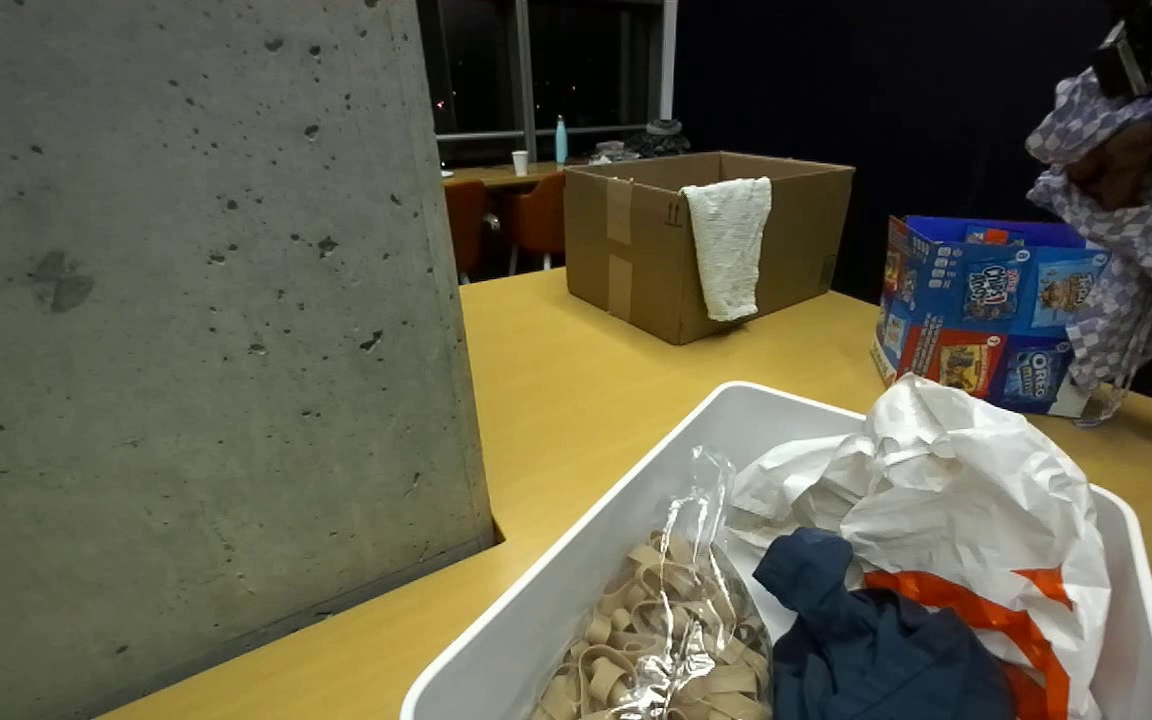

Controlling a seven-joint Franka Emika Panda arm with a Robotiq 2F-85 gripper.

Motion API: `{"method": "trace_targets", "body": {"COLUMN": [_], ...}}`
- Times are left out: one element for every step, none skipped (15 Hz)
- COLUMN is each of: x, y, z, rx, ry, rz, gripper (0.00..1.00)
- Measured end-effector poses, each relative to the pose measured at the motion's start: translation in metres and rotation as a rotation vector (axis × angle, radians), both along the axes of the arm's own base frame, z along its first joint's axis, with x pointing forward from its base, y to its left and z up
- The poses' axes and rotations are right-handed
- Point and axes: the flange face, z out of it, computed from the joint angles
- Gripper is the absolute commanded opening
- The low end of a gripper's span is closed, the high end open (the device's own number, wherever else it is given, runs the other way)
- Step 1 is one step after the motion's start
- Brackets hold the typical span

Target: Remove the toy moose and checked cloth from the white basket, put them on the table and then put them inside the blue box

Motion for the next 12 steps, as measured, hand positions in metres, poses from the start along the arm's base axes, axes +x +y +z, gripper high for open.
{"method": "trace_targets", "body": {"x": [0.005,0.011,0.015,0.019,0.023,0.026,0.029,0.032,0.034,0.036,0.038,0.040], "y": [0.007,0.014,0.021,0.028,0.034,0.041,0.047,0.053,0.058,0.063,0.067,0.070], "z": [0.002,0.003,0.004,0.005,0.005,0.004,0.004,0.003,0.002,-0.002,-0.007,-0.013], "rx": [-0.006,-0.009,-0.010,-0.009,-0.006,-0.004,-0.001,0.002,0.006,0.013,0.022,0.030], "ry": [-0.018,-0.031,-0.042,-0.049,-0.051,-0.050,-0.047,-0.045,-0.042,-0.035,-0.025,-0.015], "rz": [0.029,0.063,0.096,0.126,0.156,0.184,0.210,0.237,0.260,0.281,0.297,0.309], "gripper": [0.05,0.05,0.05,0.05,0.05,0.05,0.05,0.05,0.05,0.05,0.05,0.05]}}
